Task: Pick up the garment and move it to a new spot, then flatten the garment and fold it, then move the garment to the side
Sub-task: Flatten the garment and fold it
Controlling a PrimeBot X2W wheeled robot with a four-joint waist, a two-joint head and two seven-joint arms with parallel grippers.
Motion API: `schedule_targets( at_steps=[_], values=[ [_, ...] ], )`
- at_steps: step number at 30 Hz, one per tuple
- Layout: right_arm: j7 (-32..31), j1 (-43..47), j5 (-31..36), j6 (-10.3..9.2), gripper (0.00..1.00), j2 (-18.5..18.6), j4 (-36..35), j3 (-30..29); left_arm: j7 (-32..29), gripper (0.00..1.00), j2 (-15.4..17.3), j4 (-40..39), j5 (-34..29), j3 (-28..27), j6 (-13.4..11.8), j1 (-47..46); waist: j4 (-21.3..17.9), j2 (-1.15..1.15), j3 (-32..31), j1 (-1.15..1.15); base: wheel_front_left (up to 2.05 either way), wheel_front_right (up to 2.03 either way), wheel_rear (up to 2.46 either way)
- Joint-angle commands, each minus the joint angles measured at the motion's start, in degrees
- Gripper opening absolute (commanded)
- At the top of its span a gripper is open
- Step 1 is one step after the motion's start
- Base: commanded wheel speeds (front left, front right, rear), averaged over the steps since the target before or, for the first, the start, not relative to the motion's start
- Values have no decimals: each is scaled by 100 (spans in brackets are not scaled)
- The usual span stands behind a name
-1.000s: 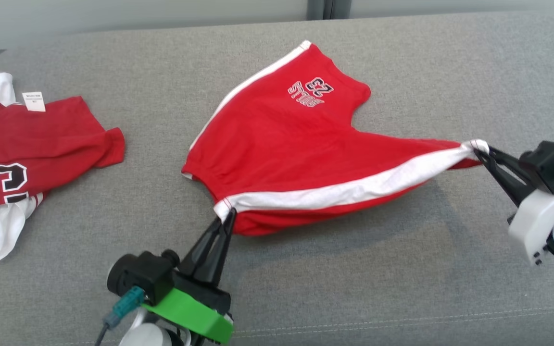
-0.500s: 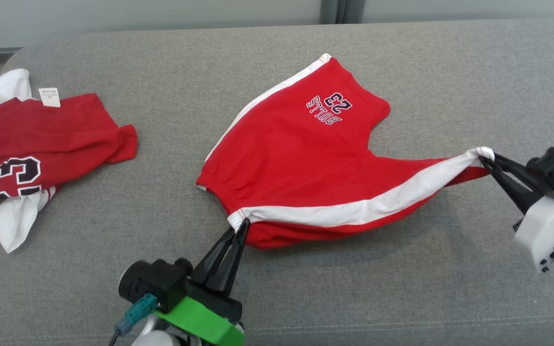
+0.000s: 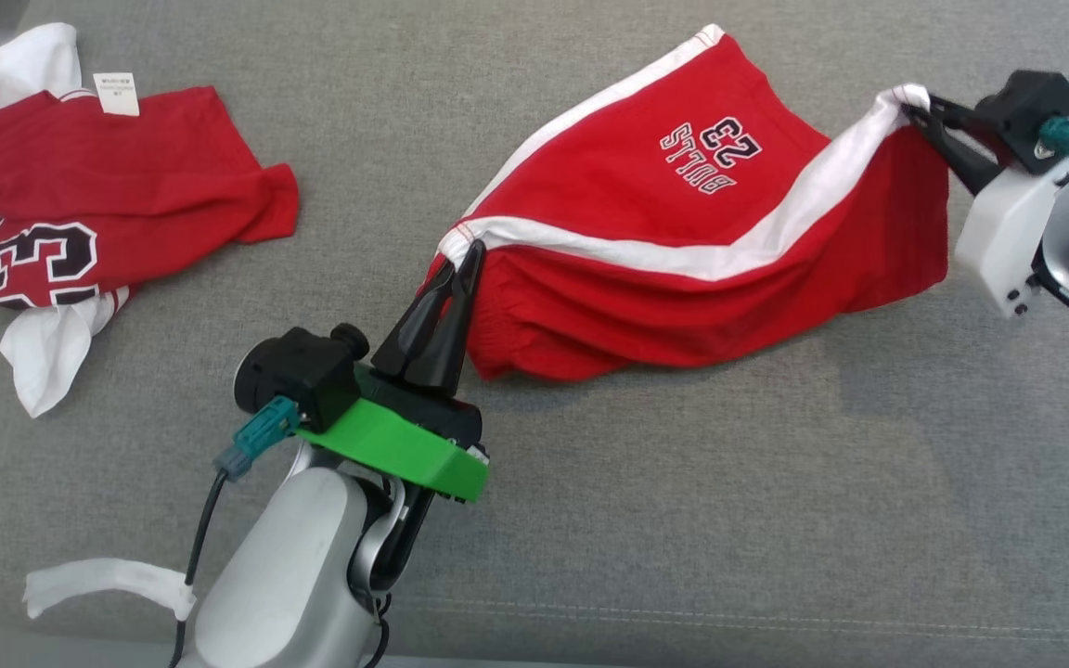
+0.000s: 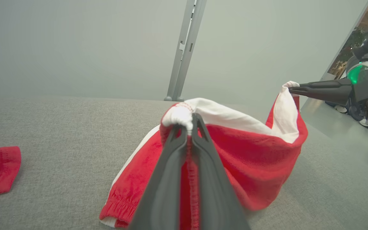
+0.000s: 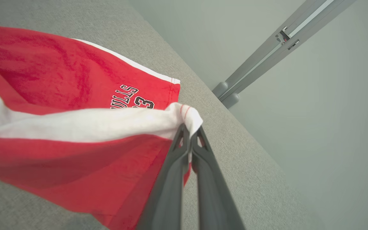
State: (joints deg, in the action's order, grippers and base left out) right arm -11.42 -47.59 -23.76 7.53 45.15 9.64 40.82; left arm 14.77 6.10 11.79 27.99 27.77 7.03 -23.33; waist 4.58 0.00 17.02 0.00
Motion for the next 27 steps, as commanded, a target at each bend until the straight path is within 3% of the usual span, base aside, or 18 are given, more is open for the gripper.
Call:
schedule_targets(
  at_steps=[1, 13, 21, 27],
  values=[
    [79, -451, -39, -9, 0, -35, 298, 271, 42, 0, -61, 128, -28, 0, -5, -231, 355, 0, 384, 0, 0, 0, 0],
    [348, -2429, -185, -9, 0, -309, 1815, 1584, 49, 0, -278, 593, 18, 8, 24, -892, 776, 0, 821, 0, 0, 0, 0],
    [521, -3064, -412, -9, 0, -572, 2640, 1996, 46, 0, -317, 936, 128, 146, 6, -1241, 932, 0, 999, 0, 0, 0, 0],
    [767, -3313, -567, -9, 0, -790, 3191, 2143, 46, 0, -320, 1059, 433, 373, -205, -1513, 993, 0, 1193, 0, 0, 0, 0]
  ],
)
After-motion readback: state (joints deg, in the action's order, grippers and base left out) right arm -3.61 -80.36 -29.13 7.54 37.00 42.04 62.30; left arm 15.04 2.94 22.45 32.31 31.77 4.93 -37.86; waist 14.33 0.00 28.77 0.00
